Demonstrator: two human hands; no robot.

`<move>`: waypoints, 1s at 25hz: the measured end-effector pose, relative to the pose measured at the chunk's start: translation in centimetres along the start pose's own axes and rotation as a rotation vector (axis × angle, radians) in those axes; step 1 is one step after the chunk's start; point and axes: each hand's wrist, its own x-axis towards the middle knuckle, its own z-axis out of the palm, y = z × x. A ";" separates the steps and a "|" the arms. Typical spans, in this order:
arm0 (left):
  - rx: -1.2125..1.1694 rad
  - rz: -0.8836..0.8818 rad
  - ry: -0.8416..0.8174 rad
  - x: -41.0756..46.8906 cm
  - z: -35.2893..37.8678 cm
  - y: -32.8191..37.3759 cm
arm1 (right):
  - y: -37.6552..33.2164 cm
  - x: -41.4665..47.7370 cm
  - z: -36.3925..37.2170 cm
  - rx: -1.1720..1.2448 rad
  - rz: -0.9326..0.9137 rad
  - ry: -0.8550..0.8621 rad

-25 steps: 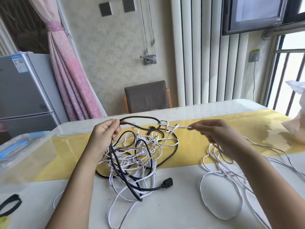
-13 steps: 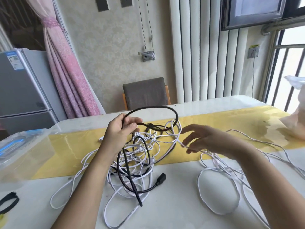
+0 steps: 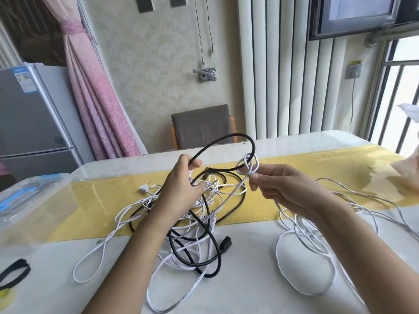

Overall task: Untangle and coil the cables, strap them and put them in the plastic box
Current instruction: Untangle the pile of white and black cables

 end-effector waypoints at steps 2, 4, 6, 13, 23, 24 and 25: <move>0.072 0.206 0.172 -0.8 0.4 1.7 | -0.2 -0.2 0.5 -0.092 -0.002 0.055; 0.022 0.412 0.270 -1.4 1.1 3.6 | -0.5 -0.5 1.2 -0.223 -0.020 0.115; -0.082 0.450 0.160 -2.0 1.8 4.7 | -0.2 -0.5 1.8 -0.442 -0.091 0.180; -0.047 0.259 0.084 -1.8 2.8 3.5 | 1.3 0.4 4.0 -0.787 -0.287 0.317; -0.256 0.063 0.010 -1.5 1.4 3.6 | 2.3 0.8 5.8 -0.462 -0.162 0.287; -0.355 0.032 0.001 -1.5 1.2 3.6 | 2.3 0.9 5.9 -0.415 -0.144 0.284; -0.461 -0.008 -0.017 -1.4 0.9 3.6 | 2.2 0.9 5.8 -0.357 -0.124 0.278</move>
